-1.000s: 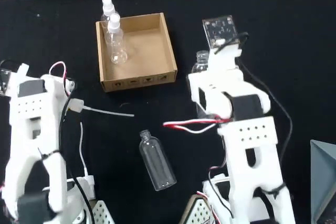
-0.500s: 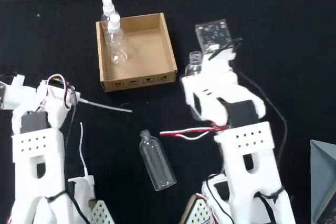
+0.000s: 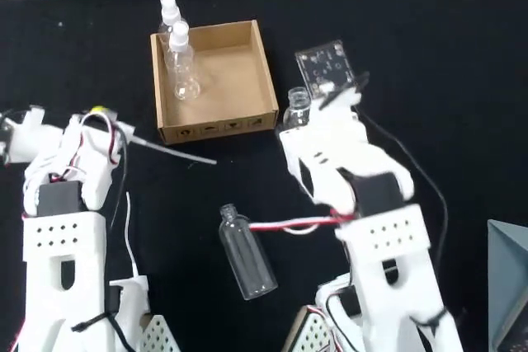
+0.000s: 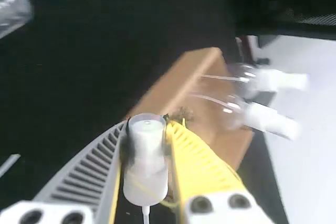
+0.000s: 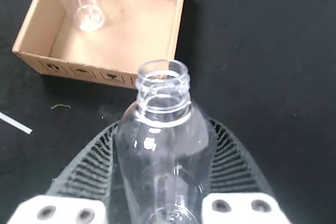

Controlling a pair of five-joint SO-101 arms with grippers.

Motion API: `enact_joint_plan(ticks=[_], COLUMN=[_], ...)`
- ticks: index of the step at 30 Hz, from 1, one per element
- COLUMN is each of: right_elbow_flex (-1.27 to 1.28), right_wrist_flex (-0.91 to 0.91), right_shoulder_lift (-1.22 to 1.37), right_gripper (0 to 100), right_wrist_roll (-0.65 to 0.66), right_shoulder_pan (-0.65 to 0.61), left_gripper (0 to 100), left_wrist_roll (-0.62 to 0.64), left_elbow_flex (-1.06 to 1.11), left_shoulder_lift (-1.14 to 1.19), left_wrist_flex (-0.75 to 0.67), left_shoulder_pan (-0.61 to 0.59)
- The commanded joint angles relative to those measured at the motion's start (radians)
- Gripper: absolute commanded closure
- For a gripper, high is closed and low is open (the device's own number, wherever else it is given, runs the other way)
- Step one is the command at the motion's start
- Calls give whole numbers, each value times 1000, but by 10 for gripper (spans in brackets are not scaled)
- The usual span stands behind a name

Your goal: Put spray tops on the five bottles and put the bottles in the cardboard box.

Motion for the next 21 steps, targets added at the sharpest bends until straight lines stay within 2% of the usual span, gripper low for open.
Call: enact_joint_plan(ticks=[1,10,15,21], right_elbow_flex=[39,84,85,136], right_wrist_flex=[-69,-104,-104,-133], right_shoulder_lift=[-125,-173,-173,-179], right_gripper=[910,910,910,910], right_wrist_roll=[11,12,15,114], right_shoulder_pan=[-18,-18,-23,-124], left_gripper=[971,971,971,972], left_wrist_roll=[-11,-11,-6,-6], left_elbow_flex=[-151,-321,-321,-306], left_shoulder_lift=[-37,-37,-38,-38], left_wrist_flex=[-20,-20,-18,-18], left_shoulder_pan=[61,113,105,104])
